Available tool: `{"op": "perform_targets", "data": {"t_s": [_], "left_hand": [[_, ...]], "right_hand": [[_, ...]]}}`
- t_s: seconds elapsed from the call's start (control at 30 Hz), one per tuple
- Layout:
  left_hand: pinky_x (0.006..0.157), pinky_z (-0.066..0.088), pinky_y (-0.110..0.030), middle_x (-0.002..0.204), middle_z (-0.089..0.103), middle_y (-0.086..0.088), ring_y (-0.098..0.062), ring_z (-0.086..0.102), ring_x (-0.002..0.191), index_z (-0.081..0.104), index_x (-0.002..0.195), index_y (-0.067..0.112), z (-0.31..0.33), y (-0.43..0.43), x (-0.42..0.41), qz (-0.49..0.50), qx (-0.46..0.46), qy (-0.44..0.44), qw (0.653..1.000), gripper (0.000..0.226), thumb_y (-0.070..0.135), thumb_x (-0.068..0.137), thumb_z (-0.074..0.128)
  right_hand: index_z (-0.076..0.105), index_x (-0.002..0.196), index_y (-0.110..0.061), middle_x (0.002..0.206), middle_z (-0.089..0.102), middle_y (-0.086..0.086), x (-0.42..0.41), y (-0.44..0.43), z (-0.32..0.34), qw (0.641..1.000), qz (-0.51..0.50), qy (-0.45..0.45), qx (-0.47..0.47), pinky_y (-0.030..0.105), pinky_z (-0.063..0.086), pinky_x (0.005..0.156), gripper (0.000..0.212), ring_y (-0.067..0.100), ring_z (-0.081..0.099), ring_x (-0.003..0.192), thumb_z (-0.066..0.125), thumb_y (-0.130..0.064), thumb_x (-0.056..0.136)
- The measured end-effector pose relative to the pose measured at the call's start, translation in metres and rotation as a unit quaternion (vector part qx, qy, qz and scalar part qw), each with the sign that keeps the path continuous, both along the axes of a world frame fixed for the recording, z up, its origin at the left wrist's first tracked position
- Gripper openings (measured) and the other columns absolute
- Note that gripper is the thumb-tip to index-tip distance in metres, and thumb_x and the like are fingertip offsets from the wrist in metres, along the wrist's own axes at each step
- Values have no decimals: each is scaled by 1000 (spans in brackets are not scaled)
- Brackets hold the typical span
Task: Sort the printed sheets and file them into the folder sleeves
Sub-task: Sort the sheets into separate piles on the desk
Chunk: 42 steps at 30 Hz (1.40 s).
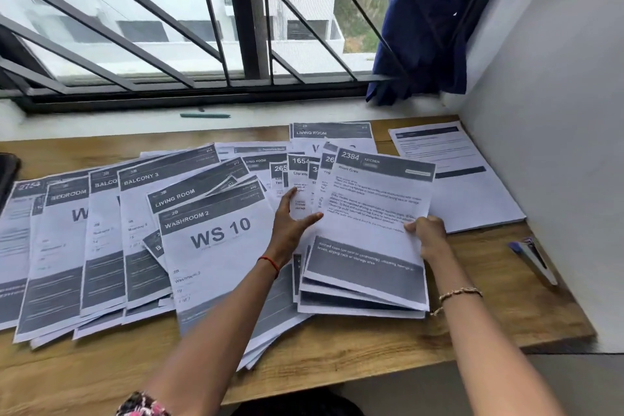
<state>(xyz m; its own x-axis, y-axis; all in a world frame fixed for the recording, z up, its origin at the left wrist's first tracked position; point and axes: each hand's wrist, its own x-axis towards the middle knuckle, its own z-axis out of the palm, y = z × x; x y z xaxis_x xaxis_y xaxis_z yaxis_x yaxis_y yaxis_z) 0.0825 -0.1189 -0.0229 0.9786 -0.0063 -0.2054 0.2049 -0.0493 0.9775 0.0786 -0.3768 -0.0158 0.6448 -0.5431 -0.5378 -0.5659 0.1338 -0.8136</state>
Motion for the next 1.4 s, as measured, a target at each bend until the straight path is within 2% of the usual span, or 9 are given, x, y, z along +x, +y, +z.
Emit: {"op": "perform_targets", "data": {"t_s": [0.07, 0.2, 0.3, 0.43, 0.77, 0.9, 1.07, 1.27, 1.4], "left_hand": [[94, 32, -5, 138, 37, 4, -8, 34, 125, 29, 143, 13, 1, -8, 0, -24, -16, 6, 1000, 83, 0, 75, 74], [106, 39, -39, 145, 37, -11, -25, 41, 130, 21, 143, 25, 0, -15, 3, -60, -69, 17, 996, 93, -17, 73, 65], [92, 49, -22, 139, 42, -8, -22, 46, 124, 21, 143, 22, 5, -18, 5, -72, -107, 21, 991, 90, -21, 74, 60], [78, 52, -19, 126, 55, -7, -13, 59, 106, 33, 138, 17, 12, -25, 6, -86, -153, 36, 984, 84, -8, 59, 49], [70, 56, -32, 119, 61, -14, -29, 62, 100, 40, 138, 13, 26, -42, 15, -38, -299, 103, 948, 76, -28, 74, 31], [70, 57, -35, 121, 59, -17, -33, 60, 101, 41, 137, 15, 26, -46, 18, -44, -341, 109, 933, 74, -26, 76, 34], [74, 57, -36, 122, 58, -17, -30, 62, 98, 39, 139, 14, 26, -45, 22, -53, -360, 107, 925, 73, -25, 77, 36], [71, 54, -21, 117, 61, -8, -14, 65, 91, 45, 132, 12, 33, -35, 32, -34, -246, 79, 965, 59, -19, 82, 43], [101, 38, -33, 130, 53, -16, -31, 47, 120, 53, 127, 2, 14, -16, 40, 113, 135, 59, 983, 37, 6, 90, 55]], "right_hand": [[61, 108, 10, 93, 62, 13, 2, 5, -1, 1000, 27, -13, -5, 38, 47, 84, 34, 25, 56, 83, 49, 18, 77], [64, 103, -3, 104, 66, 13, 1, 3, 2, 993, 100, -23, -49, 39, 49, 90, 30, 26, 60, 91, 54, 10, 78], [62, 106, -2, 106, 65, 14, 0, -4, 7, 988, 141, -40, -48, 39, 51, 86, 30, 27, 60, 91, 53, 10, 80], [61, 112, -1, 106, 64, 10, -1, -6, 13, 982, 175, -65, -31, 17, 51, 61, 30, 18, 61, 82, 61, 4, 83], [59, 117, -4, 102, 67, 10, 0, -15, 17, 975, 188, -58, 107, 29, 42, 68, 47, 19, 60, 80, 66, -35, 82], [56, 118, -9, 109, 65, 9, 1, -11, 22, 957, 203, -63, 195, 26, 51, 71, 32, 17, 65, 86, 55, -25, 91], [62, 112, -10, 103, 72, 2, 7, 0, 26, 937, 229, -112, 238, 20, 55, 69, 90, 14, 70, 89, 93, -42, 33], [56, 119, -2, 98, 73, 0, 21, -6, 24, 948, 186, -148, 211, 24, 56, 67, 106, 16, 71, 84, 96, -32, 26], [60, 108, 0, 87, 74, 1, 18, -16, 21, 957, 166, -157, 178, 24, 57, 63, 105, 14, 71, 76, 96, -34, 15]]}}
